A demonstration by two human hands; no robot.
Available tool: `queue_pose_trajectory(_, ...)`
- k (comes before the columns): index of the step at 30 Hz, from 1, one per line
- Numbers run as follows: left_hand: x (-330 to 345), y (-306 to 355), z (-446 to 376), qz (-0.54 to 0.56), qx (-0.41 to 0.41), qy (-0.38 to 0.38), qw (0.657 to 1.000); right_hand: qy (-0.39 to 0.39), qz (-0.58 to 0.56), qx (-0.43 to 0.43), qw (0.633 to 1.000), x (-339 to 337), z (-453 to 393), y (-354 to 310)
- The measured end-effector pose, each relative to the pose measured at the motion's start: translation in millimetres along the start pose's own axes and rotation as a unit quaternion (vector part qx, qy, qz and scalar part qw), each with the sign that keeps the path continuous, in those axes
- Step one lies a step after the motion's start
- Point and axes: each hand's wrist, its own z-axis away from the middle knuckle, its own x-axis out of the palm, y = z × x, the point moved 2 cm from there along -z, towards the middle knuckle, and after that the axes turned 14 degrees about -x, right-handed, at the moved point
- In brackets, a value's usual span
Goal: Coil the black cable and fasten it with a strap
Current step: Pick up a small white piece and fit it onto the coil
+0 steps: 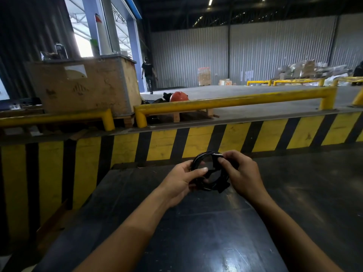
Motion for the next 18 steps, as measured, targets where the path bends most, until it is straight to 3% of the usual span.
queue_pose_trajectory(3,-0.8,-3.5,-4.6,0.07,0.015,0.006,0.997,-0.005,-0.019,0.027,0.999,-0.2,1.3,2.2)
queue_pose_trajectory(6,-3.1,-3.3,-9.5,0.066,0.019,0.053,0.996,0.007,-0.031,0.034,0.999,-7.1,-2.1,0.8)
queue_pose_trajectory(9,-5.3,-3.7,-10.6,0.038,0.023,0.075,0.996,0.034,0.03,-0.03,0.999,-21.2,-16.0,-7.4)
queue_pose_trajectory(12,-5.0,-1.1,-9.9,0.008,0.034,0.064,0.997,0.002,0.14,-0.108,0.984,-27.1,-36.1,-13.0)
queue_pose_trajectory(18,0.8,5.7,-6.6,-0.058,0.097,0.032,0.993,-0.067,0.201,-0.123,0.97,-17.0,-43.5,-8.1)
